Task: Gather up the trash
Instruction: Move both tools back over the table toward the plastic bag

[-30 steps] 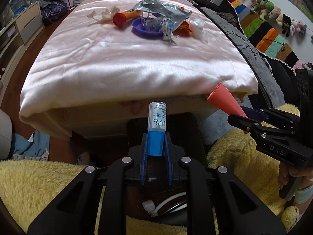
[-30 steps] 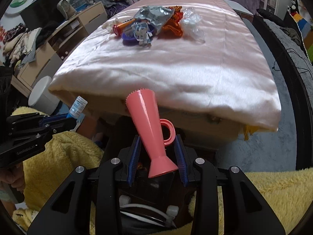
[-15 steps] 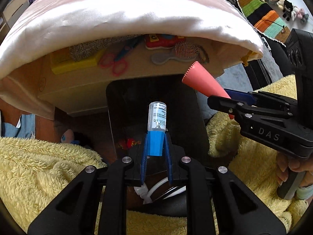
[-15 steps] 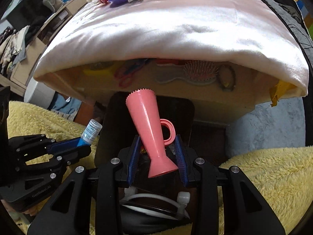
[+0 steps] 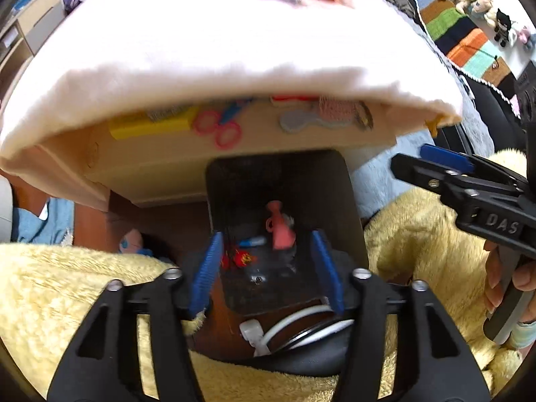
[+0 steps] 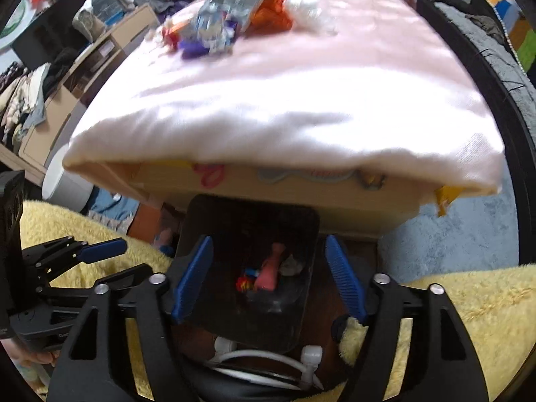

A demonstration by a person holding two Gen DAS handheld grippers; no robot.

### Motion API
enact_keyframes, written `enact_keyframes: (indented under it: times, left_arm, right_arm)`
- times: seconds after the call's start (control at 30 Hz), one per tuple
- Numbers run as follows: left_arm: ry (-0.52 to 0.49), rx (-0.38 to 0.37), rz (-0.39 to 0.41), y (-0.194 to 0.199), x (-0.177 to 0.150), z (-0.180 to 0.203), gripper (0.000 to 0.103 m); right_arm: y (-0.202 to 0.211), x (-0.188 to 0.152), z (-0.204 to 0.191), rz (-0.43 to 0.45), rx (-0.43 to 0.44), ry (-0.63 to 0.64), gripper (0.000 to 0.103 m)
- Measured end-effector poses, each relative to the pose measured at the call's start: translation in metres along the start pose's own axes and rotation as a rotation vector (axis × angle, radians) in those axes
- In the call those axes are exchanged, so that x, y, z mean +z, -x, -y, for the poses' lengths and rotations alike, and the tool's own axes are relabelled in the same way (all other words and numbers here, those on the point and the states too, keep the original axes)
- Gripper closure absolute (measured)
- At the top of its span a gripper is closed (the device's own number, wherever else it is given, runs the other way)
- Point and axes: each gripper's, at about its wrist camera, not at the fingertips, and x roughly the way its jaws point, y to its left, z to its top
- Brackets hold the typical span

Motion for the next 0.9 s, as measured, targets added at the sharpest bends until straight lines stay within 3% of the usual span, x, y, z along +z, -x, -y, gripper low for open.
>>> enact_keyframes:
  times: [0.17, 0.43, 0.63, 0.8, 0.9]
  left_arm:
    - [0.001, 0.008, 0.077, 0.025, 0.021, -0.004, 0.032]
    - [0.001, 0.009, 0.163, 0.052, 0.064, -0.003, 0.028]
    - [0.002, -0.008, 0.193, 0.053, 0.099, 0.000, 0.028]
    - [-0.016, -0.032, 0.195, 0.046, 0.129, 0.007, 0.034]
    - [-0.031, -0.045, 0.198, 0.040, 0.144, 0.010, 0.041]
  right_arm:
    - [0.027, 0.021, 0.011, 0.104, -0.011, -0.017, 0.018]
    - [0.042, 0.066, 0.034, 0.175, -0.051, -0.028, 0.018]
    - [0.035, 0.103, 0.037, 0.196, -0.066, -0.001, 0.018]
    - [0.025, 0.125, 0.040, 0.202, -0.076, 0.010, 0.019]
    - [0.015, 0.137, 0.041, 0.193, -0.065, 0.017, 0.029]
